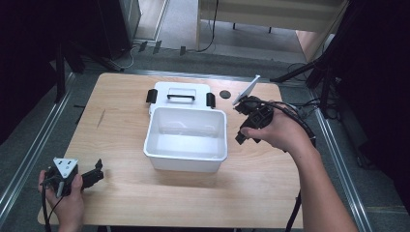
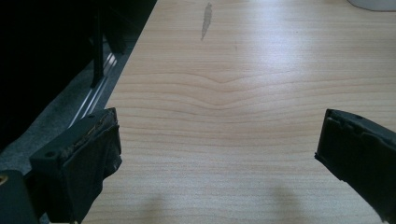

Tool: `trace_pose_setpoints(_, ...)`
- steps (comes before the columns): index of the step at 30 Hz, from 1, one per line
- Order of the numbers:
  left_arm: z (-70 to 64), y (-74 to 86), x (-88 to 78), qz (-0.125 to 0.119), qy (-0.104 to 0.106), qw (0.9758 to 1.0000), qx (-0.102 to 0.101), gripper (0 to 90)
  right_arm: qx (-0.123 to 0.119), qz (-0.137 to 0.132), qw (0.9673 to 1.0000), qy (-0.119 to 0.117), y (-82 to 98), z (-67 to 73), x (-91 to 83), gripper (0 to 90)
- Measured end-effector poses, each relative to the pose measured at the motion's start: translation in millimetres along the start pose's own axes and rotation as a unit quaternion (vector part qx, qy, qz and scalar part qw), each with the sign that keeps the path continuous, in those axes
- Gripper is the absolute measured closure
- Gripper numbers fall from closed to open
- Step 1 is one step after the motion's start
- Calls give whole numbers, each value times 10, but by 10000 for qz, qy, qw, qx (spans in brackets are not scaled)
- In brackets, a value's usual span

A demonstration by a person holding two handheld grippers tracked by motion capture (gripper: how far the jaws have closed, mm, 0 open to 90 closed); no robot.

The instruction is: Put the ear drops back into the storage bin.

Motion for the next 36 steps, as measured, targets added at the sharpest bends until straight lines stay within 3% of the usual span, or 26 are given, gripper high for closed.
trace_pose_setpoints(15,-4,-2,3,-26,-7,10000,18,2,389,-7,9992,-23,352,-331,128,599)
trace_pose_setpoints(18,-4,0,2,-18,-13,10000,12,2,414,-165,9990,33,428,-419,210,503)
trace_pose_setpoints(21,-3,1,0,-3,-7,10000,14,2,198,-511,9979,356,458,-498,264,391)
trace_pose_setpoints(23,-2,1,-1,3,-7,10000,16,2,222,-748,9959,456,490,-533,308,290)
trace_pose_setpoints(27,-3,0,1,-15,-19,10000,25,2,517,-976,9920,607,578,-608,425,127)
trace_pose_setpoints(28,-2,0,1,-15,-21,10000,30,2,651,-1076,9896,704,604,-643,455,120)
trace_pose_setpoints(30,-3,0,1,-15,-26,10000,31,2,831,-1330,9852,694,630,-669,489,11)
trace_pose_setpoints(32,-3,0,2,-22,-29,10000,35,2,1029,-1598,9797,629,674,-687,539,0)
trace_pose_setpoints(34,-4,0,1,-13,-38,10000,46,2,1117,-1771,9742,844,729,-716,594,0)
trace_pose_setpoints(36,-5,0,0,-12,-40,10000,52,2,1222,-1914,9698,894,779,-732,659,0)
Point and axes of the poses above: each handheld gripper's, and its own axes: x roughly forward along the jaws, y roughly out of its underside, z roughly to its left, the point moved 7 cm from there along x, roughly forward along the jaws, and after that the axes turned 3 degrees about y, right-handed, at the moved point
